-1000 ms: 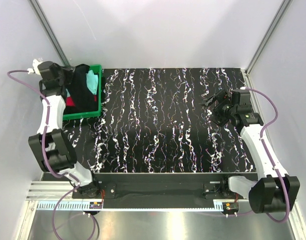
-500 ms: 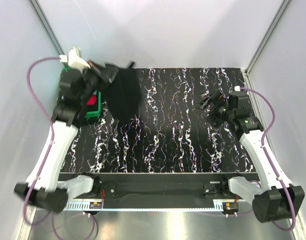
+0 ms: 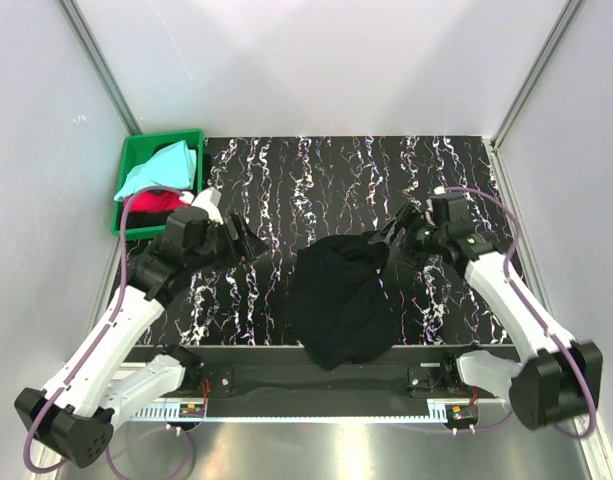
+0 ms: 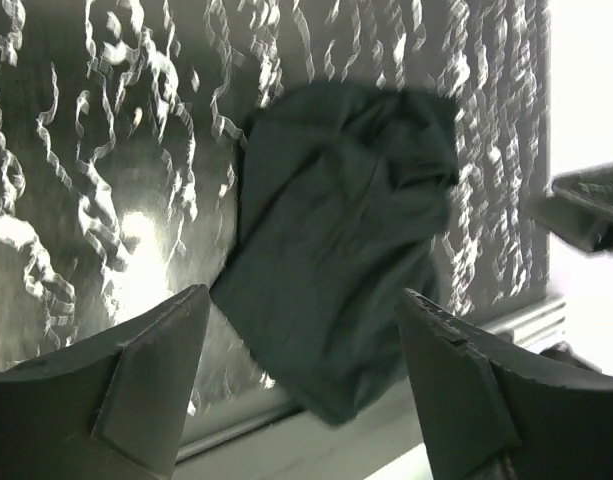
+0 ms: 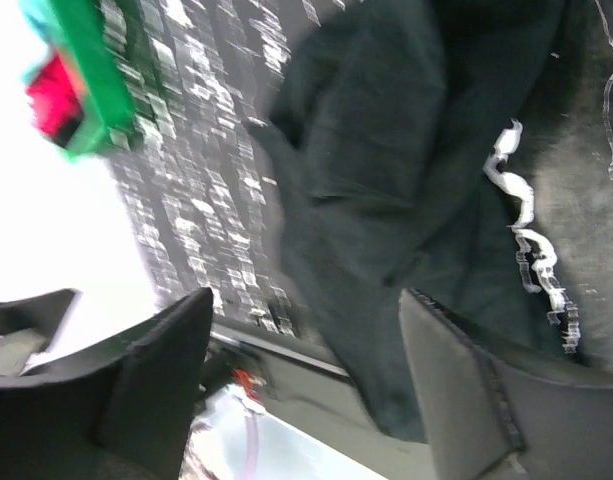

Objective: Fold and stack the t-shirts
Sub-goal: Move the tshirt to the center of the board, then flatten the tshirt out

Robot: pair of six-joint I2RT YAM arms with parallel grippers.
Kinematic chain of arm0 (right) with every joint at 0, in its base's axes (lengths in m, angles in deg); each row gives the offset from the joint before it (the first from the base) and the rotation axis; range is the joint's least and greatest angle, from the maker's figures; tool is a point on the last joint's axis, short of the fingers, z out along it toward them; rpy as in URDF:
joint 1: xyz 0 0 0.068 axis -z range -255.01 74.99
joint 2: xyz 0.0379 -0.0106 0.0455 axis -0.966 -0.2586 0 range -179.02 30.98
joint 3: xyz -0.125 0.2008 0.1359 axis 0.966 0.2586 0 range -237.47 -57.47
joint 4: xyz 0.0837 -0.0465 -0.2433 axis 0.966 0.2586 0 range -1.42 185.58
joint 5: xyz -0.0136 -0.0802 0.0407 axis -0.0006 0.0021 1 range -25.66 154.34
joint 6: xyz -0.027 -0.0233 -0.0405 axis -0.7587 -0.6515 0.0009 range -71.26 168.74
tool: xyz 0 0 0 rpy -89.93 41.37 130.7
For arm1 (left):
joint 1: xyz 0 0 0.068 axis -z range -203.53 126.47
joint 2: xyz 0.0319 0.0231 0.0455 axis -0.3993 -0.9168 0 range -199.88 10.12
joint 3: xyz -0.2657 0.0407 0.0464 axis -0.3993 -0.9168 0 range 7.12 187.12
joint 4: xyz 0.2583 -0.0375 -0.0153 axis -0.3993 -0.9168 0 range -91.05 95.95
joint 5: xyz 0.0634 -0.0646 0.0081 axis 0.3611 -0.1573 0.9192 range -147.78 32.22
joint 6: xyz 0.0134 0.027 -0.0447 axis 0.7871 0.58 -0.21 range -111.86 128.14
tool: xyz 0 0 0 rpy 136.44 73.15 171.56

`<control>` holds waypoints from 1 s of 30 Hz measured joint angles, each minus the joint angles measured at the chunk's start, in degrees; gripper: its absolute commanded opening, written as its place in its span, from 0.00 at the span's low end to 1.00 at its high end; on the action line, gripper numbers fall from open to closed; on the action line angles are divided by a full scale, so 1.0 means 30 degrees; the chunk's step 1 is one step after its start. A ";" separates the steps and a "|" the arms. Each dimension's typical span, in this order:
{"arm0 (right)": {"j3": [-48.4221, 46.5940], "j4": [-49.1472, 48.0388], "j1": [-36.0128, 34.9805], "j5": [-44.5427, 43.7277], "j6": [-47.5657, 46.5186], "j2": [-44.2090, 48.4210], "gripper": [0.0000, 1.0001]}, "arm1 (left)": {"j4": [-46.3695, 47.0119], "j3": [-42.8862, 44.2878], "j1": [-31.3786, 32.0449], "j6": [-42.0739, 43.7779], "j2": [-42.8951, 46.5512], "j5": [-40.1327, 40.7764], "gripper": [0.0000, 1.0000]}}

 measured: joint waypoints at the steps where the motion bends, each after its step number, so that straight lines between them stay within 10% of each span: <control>1: 0.0000 0.0015 -0.0204 -0.0022 -0.0372 -0.0612 0.78 | -0.0277 -0.0248 0.0000 -0.0007 0.0102 -0.0146 0.79; 12: -0.2951 0.0168 -0.0576 -0.1377 -0.4153 -0.8466 0.91 | 0.2288 0.0627 0.0233 0.2178 -1.0185 -0.3038 0.90; 22: -0.3614 -0.0896 -0.0576 -0.0794 -0.3577 -1.1271 0.75 | 0.4364 0.4167 0.0233 0.4488 -1.8105 -0.4852 0.88; 28: -0.4809 -0.1268 -0.0576 -0.0546 -0.3359 -1.2597 0.65 | 0.5778 0.5391 0.0233 0.4605 -1.9577 -0.6324 0.69; 30: -0.5034 -0.1333 -0.0576 -0.0554 -0.3228 -1.2604 0.53 | 0.6433 0.5523 0.0233 0.4408 -2.0072 -0.7031 0.43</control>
